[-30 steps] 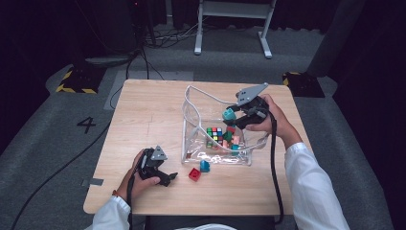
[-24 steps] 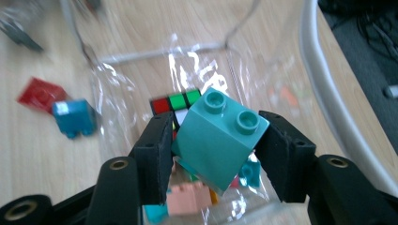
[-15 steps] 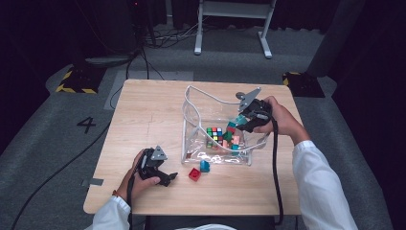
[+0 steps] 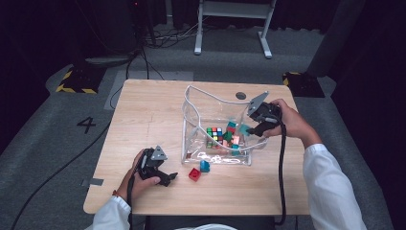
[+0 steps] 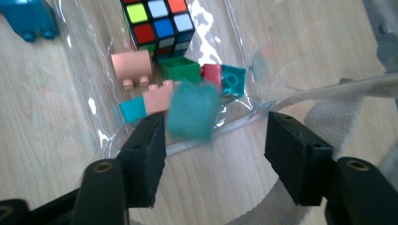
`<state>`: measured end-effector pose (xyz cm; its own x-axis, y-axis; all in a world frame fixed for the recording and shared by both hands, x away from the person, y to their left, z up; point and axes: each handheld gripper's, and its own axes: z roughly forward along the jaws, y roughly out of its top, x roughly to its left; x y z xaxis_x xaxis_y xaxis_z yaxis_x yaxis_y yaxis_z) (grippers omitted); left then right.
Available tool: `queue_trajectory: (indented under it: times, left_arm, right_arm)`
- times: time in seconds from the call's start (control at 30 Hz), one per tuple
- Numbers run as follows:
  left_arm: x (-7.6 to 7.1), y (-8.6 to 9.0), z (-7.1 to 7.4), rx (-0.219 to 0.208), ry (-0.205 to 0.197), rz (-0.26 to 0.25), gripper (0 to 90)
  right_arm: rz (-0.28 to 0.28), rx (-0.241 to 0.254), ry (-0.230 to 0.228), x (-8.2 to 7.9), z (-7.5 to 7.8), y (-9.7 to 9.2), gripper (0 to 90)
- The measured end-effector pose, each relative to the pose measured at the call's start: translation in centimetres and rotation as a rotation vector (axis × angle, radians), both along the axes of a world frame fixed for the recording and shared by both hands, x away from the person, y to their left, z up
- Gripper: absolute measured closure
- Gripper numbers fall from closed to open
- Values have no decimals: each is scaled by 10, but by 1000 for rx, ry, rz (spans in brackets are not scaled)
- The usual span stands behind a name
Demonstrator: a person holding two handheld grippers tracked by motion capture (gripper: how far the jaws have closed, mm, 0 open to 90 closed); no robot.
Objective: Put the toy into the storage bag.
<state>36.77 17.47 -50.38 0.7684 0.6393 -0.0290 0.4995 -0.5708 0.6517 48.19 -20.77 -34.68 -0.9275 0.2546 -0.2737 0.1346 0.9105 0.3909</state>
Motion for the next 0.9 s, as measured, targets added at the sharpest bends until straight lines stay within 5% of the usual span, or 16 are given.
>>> queue_trajectory:
  times: [0.27, 0.53, 0.8, 0.9]
  left_arm:
    - [0, 0, 0, 1, -1, -1, 4]
    - [0, 0, 0, 0, 0, 0, 4]
    - [0, 0, 0, 0, 0, 0, 4]
    - [0, 0, 0, 1, -1, -1, 4]
  right_arm:
    - [-19, 176, -69, -17, 21, -29, 345]
    - [-120, 406, -145, -38, 33, -64, 292]
    - [-204, 534, -187, -68, 32, -109, 273]
    - [-234, 536, -198, -76, 25, -122, 267]
